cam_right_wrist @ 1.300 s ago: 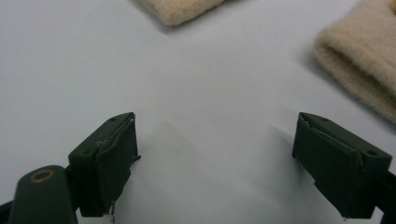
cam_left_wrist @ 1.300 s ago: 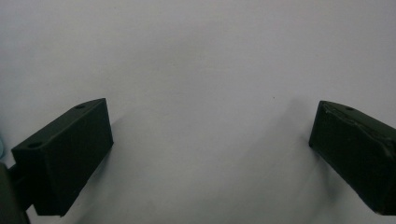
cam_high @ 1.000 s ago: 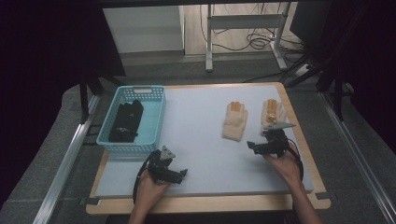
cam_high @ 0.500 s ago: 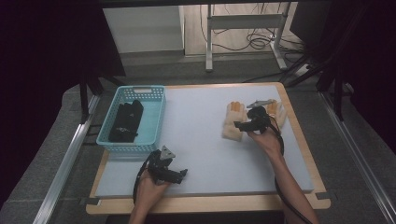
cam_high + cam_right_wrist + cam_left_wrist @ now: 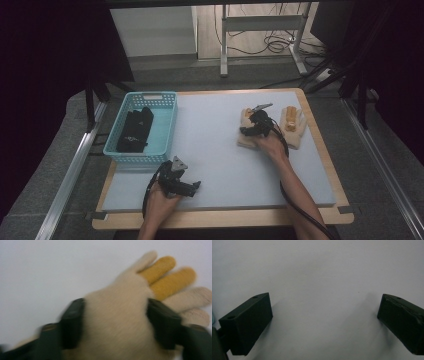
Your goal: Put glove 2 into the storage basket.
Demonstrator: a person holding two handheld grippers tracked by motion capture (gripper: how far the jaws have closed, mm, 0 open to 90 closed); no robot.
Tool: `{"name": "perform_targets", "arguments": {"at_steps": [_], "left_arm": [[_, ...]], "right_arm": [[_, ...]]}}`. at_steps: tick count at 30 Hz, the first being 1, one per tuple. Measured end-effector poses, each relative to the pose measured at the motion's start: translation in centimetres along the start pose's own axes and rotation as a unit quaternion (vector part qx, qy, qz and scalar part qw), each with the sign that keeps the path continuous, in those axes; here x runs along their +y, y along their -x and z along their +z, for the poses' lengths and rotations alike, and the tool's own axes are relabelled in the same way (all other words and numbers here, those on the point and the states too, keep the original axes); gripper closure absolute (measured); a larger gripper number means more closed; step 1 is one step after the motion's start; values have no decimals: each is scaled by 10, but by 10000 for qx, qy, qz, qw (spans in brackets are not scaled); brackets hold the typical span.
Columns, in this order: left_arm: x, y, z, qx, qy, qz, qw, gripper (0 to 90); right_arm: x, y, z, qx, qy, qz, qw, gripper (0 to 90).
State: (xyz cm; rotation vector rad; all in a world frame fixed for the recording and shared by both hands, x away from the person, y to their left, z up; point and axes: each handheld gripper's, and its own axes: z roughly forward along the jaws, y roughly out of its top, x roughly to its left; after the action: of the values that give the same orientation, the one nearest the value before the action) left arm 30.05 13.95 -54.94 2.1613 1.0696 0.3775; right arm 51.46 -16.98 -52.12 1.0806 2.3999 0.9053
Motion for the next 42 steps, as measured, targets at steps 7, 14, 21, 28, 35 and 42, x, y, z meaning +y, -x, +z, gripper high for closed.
{"name": "perform_targets", "arguments": {"at_steps": [7,14,21,28,35,42], "left_arm": [[0,0,0,2,-3,-20,10000,1],[0,0,0,8,-14,-16,10000,2],[0,0,0,10,-6,0,10000,2],[0,0,0,7,-8,-1,10000,2],[0,0,0,5,-7,-6,10000,3],[0,0,0,7,-3,-8,10000,4]], "right_arm": [[1,-7,-10,91,-20,-59,9999,531],[8,-31,-55,634,303,-13,9975,522],[-5,-84,-85,1016,305,-246,9941,493],[-35,-116,-79,1141,249,-248,9928,260],[-36,-86,-97,811,325,-256,9958,314],[-53,-59,-88,691,95,-100,9975,614]]}}
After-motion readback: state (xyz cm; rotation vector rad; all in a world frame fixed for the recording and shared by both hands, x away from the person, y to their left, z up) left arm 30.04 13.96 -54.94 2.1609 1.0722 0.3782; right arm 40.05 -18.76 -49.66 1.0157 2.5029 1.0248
